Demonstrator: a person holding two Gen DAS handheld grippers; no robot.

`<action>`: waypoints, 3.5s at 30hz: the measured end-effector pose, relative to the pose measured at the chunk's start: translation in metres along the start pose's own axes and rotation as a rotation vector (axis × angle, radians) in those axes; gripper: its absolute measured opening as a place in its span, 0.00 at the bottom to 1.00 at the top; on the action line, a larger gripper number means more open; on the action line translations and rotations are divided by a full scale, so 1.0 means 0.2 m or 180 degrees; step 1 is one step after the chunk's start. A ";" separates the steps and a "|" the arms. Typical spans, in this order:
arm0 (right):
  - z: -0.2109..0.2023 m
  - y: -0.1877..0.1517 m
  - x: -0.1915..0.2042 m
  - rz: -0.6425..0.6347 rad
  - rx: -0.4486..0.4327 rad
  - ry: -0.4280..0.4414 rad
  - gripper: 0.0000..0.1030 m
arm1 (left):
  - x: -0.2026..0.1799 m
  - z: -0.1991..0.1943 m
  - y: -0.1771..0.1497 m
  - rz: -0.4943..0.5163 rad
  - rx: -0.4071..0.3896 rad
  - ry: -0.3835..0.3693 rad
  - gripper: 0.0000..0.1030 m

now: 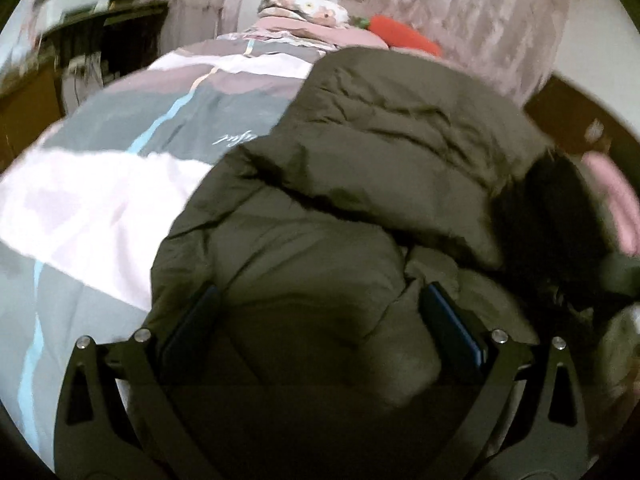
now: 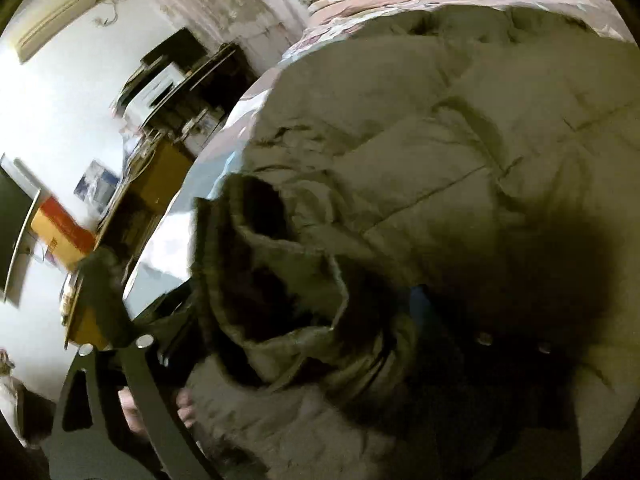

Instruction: Fold large clothes

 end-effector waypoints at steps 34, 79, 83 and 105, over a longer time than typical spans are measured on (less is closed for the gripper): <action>-0.53 -0.02 -1.63 0.1462 -0.1134 -0.2291 0.99 | 0.08 -0.31 0.30 -0.0495 -0.0483 0.1313 0.98; -0.57 -0.08 -1.64 0.1468 -0.1130 -0.2078 0.99 | -0.79 0.37 0.17 0.0124 -0.0186 -0.0076 0.98; -0.60 -0.12 -1.60 0.1458 -0.1134 -0.1982 0.99 | -0.80 0.34 0.15 0.0220 -0.0152 -0.0113 0.98; -0.90 -0.90 -0.67 0.1626 -0.1148 -0.0335 0.99 | -0.10 -0.63 -0.49 -0.0932 -0.0292 -0.0341 0.98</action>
Point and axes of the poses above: each gripper's, at about its wrist camera, not at the fingertips, and z roughly the way its jaws point, x to its left, y to its top, the point moved 10 cm from there along z, roughly the way its jaws point, and after that the axes turned 3 degrees about -y, right-handed, at the moved point
